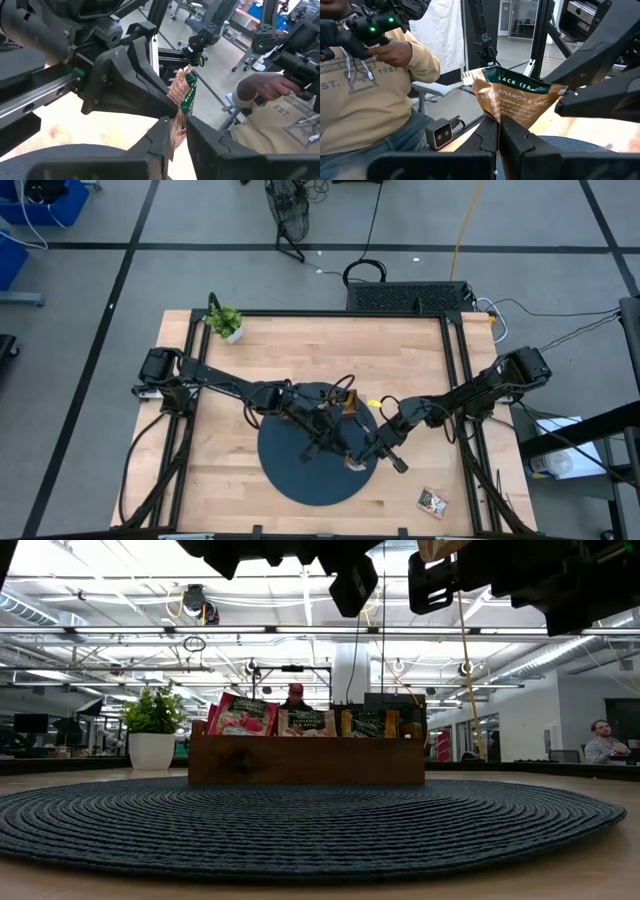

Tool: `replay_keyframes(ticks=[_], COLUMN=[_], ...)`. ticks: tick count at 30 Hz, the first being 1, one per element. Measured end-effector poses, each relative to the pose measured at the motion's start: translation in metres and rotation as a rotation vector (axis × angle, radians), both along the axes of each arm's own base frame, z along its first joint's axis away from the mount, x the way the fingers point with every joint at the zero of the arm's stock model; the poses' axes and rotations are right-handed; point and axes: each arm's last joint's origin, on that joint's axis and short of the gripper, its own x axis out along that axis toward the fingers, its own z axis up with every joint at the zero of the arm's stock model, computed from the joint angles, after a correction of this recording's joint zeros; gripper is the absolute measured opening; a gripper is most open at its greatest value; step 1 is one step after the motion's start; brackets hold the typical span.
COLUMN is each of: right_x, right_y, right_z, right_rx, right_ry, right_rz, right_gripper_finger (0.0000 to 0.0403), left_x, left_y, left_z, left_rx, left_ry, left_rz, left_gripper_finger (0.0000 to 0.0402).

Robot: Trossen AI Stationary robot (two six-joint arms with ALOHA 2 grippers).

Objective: Pick & Place Tea
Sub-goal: Put the left brown tea bag into the middle section of the wooden organizer

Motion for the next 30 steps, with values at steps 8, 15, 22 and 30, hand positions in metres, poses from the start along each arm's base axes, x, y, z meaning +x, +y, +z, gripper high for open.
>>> replay_keyframes(ticks=[8, 15, 22, 30], right_x=[0.0, 0.0, -0.001, 0.0], right_y=[0.0, -0.001, 0.0, -0.001], right_z=[-0.002, -0.002, -0.002, -0.003], right_rx=[-0.006, 0.018, 0.074, 0.046], right_ry=[0.023, 0.043, 0.095, 0.085], right_rz=[0.003, 0.036, 0.073, 0.04], right_gripper_finger=[0.0, 0.0, 0.0, 0.0], left_x=[0.0, 0.0, -0.003, -0.001], left_y=[-0.001, -0.005, -0.011, -0.005], left_z=[0.001, 0.0, -0.004, -0.002], left_rx=[-0.045, -0.064, -0.096, -0.137], left_ry=[0.027, 0.043, 0.103, 0.099], left_rz=[0.013, 0.019, -0.067, -0.06], left_gripper_finger=[0.0101, 0.015, 0.0152, 0.0135])
